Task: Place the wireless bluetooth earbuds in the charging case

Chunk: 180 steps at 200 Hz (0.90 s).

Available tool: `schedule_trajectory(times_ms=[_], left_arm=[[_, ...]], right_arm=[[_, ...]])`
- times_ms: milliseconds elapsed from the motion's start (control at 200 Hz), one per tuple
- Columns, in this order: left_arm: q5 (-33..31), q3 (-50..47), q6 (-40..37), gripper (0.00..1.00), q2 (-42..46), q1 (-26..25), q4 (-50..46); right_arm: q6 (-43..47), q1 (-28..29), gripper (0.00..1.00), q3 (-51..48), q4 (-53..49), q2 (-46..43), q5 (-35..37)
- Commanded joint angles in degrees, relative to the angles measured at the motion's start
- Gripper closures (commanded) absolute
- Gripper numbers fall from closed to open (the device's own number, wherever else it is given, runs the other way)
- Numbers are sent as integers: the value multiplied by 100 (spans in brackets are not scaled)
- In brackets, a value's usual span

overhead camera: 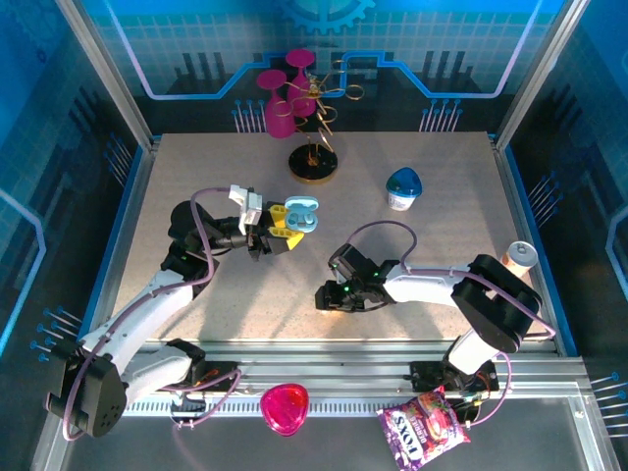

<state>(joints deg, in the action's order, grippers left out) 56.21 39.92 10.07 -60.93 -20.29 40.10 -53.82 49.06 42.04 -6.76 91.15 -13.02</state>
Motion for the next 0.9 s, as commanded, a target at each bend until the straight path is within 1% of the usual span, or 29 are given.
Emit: schedule_trajectory(times_ms=[0, 425, 565, 625, 700, 785, 896], left_arm=[[-40, -28, -176, 74, 134, 26, -12], [-57, -53, -231, 73, 212, 26, -87], [-73, -63, -247, 73, 239, 26, -116], [-75, -63, -242, 73, 248, 29, -118], [-83, -72, -257, 73, 262, 26, -119], [-83, -72, -255, 73, 257, 26, -125], [-82, -81, -255, 73, 261, 26, -131]], right_arm=[[-30, 9, 60, -73, 94, 12, -108], [-39, 24, 62, -1, 124, 212, -78], [-15, 25, 66, 4, 77, 245, -70], [-9, 25, 70, 6, 40, 254, -61], [-4, 25, 72, 23, -14, 249, -43], [4, 25, 77, 57, -89, 262, -34], [52, 33, 79, 101, -186, 220, -2]])
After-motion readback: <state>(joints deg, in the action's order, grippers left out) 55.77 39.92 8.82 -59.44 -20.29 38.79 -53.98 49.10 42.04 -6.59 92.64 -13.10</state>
